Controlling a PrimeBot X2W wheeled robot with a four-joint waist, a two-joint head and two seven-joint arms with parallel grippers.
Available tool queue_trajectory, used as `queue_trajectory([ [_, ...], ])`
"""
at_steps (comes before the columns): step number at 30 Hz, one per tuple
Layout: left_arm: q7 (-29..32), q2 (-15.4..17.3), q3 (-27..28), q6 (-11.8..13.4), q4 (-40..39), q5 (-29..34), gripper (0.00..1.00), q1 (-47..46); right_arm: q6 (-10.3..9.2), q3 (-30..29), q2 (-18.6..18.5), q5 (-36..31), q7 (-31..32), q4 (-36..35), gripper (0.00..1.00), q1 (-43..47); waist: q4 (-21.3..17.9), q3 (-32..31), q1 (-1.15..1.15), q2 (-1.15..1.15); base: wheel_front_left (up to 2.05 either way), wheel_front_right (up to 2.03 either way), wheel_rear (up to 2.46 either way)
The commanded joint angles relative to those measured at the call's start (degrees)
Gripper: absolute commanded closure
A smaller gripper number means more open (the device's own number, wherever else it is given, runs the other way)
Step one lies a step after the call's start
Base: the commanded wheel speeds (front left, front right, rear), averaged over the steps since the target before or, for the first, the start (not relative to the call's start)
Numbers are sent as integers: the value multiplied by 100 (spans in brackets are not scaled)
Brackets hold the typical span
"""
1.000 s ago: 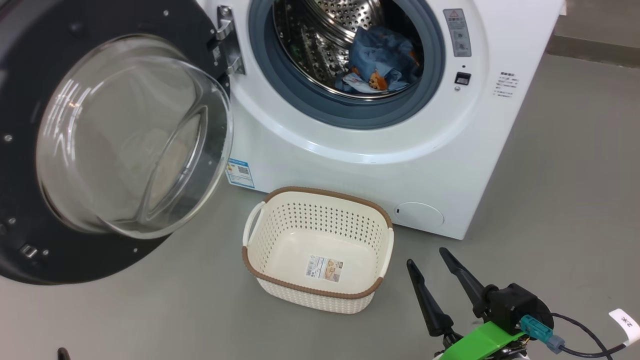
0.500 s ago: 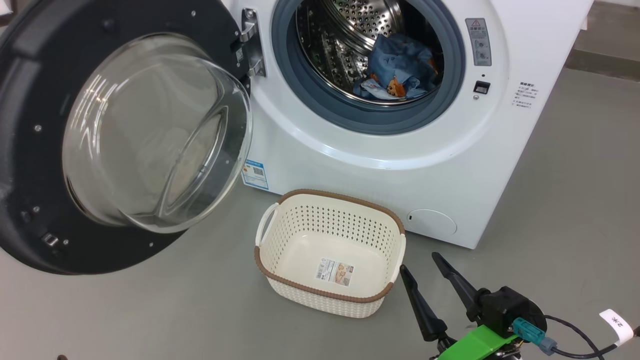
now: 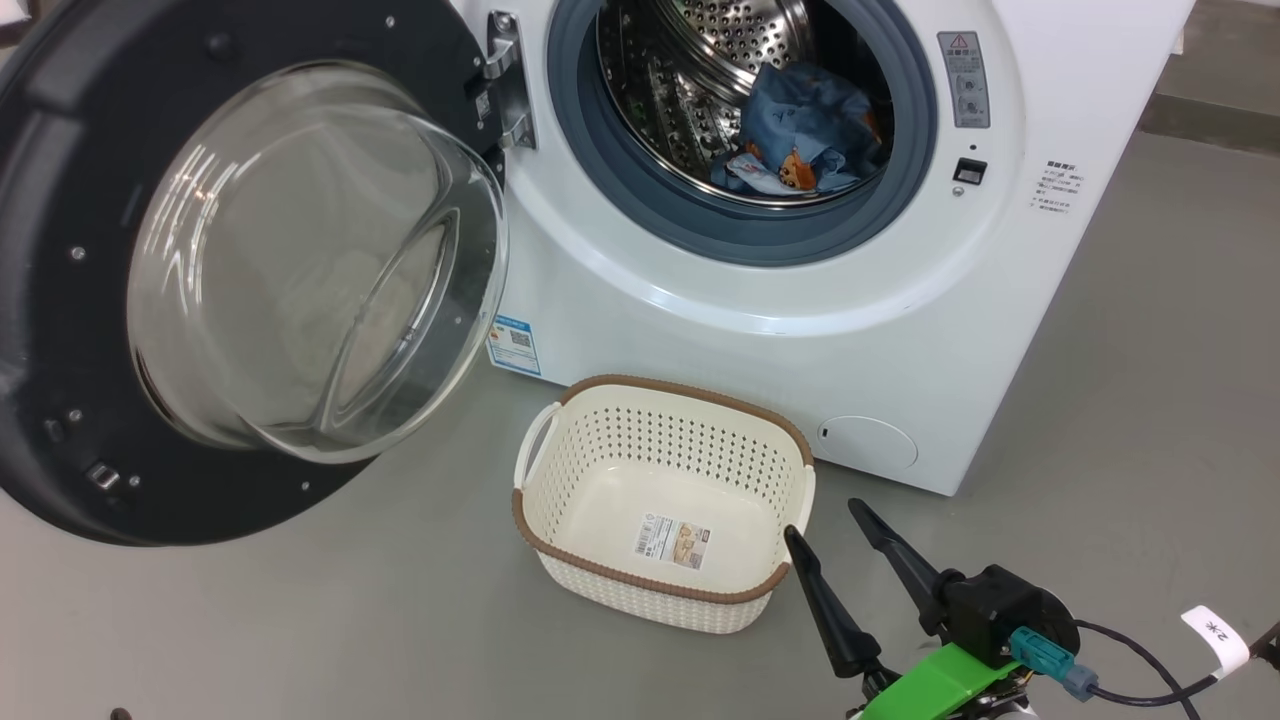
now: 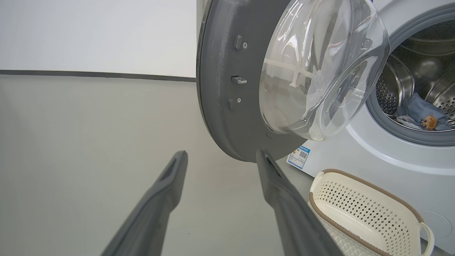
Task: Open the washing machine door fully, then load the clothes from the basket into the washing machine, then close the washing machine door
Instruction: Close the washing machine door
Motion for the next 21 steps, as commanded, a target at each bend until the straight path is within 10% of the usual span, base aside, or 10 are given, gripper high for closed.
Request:
queue_trajectory([
  [1,-29,70,170,66,-161,-41,0,-96,9,149,10,20,-27,-119,0,-211,-5,-13,0,0,0,0,0],
  [8,-29,70,148,81,-201,-50,0,-40,9,177,10,20,-27,-102,0,-219,-21,-47,0,0,0,0,0],
  [10,-29,70,125,43,-180,-42,100,-15,9,179,10,18,-27,-101,0,-206,-25,-49,0,0,0,0,0],
  [21,-29,70,425,-256,-200,-173,100,-188,9,134,10,28,-27,-113,0,-151,-31,-20,0,0,0,0,0],
])
